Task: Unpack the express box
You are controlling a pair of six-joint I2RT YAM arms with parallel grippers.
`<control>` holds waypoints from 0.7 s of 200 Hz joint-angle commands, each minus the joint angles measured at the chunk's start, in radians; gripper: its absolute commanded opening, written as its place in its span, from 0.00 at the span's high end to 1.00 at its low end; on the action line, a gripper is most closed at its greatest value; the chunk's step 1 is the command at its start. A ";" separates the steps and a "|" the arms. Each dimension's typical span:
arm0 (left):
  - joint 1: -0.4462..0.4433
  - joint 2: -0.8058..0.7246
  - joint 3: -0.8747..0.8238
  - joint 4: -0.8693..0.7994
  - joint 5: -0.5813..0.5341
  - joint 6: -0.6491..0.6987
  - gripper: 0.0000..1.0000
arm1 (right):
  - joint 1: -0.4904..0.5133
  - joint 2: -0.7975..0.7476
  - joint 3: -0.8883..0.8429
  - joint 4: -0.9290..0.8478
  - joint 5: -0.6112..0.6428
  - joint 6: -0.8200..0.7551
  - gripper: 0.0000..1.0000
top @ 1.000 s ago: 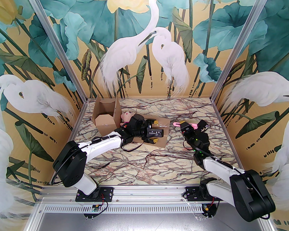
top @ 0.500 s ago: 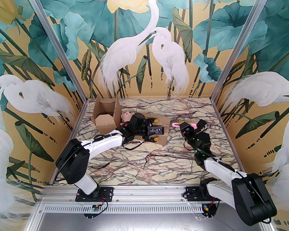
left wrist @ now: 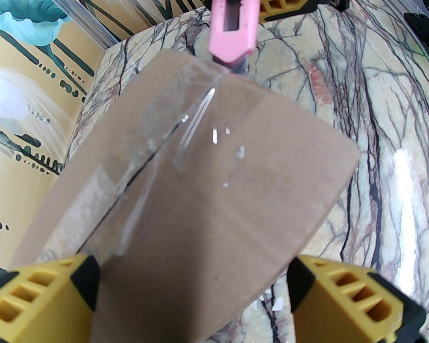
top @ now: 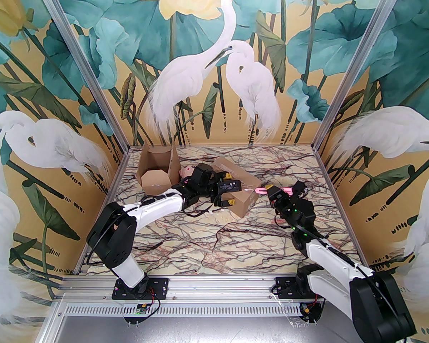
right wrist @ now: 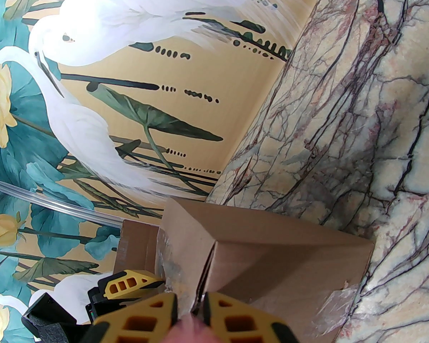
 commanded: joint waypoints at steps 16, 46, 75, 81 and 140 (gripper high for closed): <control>-0.023 0.037 0.087 0.035 0.020 -0.086 0.09 | 0.030 0.000 -0.006 -0.055 -0.083 0.061 1.00; -0.064 0.056 0.105 0.034 -0.035 -0.105 0.09 | 0.066 -0.019 -0.003 -0.072 -0.014 0.092 1.00; -0.095 0.066 0.123 0.055 -0.081 -0.150 0.06 | 0.103 -0.062 0.004 -0.128 0.072 0.102 1.00; -0.099 0.068 0.126 0.057 -0.087 -0.155 0.06 | 0.106 -0.073 0.005 -0.142 0.086 0.106 1.00; -0.126 0.152 0.262 -0.041 -0.179 -0.256 0.06 | 0.142 -0.088 0.014 -0.184 0.138 0.160 1.00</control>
